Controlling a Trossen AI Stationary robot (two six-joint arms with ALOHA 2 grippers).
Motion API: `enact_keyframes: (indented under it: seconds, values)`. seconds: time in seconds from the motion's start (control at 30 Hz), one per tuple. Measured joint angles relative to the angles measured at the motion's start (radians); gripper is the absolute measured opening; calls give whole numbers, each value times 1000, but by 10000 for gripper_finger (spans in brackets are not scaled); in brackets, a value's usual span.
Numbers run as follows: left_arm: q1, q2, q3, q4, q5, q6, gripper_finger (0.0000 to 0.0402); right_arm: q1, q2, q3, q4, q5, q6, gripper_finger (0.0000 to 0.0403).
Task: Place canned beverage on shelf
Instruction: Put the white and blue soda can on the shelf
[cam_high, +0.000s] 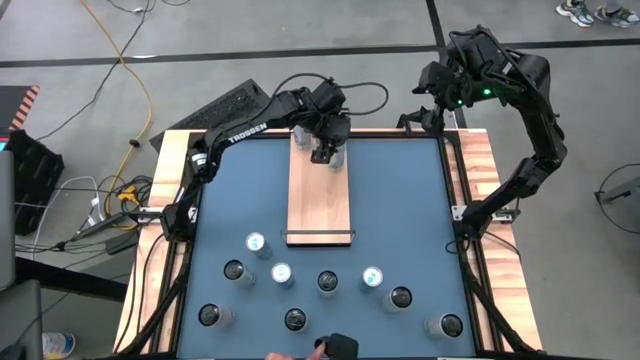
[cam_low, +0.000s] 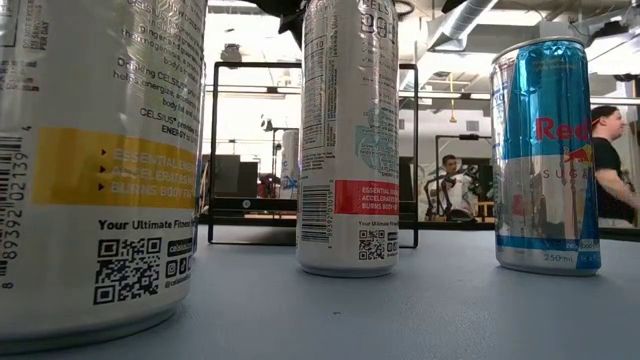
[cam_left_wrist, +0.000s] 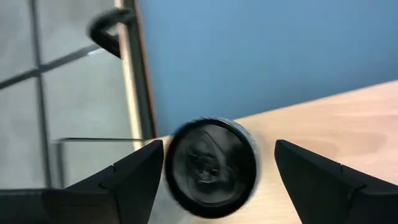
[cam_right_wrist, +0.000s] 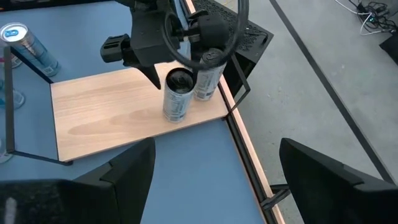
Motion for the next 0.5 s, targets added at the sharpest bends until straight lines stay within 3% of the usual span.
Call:
enact_keyframes:
  seconds: [0.3, 0.5]
  values:
    - [-9, -45, -2, 34, -46, -7, 295, 0, 0, 0, 1, -4, -6, 328]
    - [-66, -230, 0, 70, -183, -8, 295, 5, 19, 0, 55, -181, -27, 291]
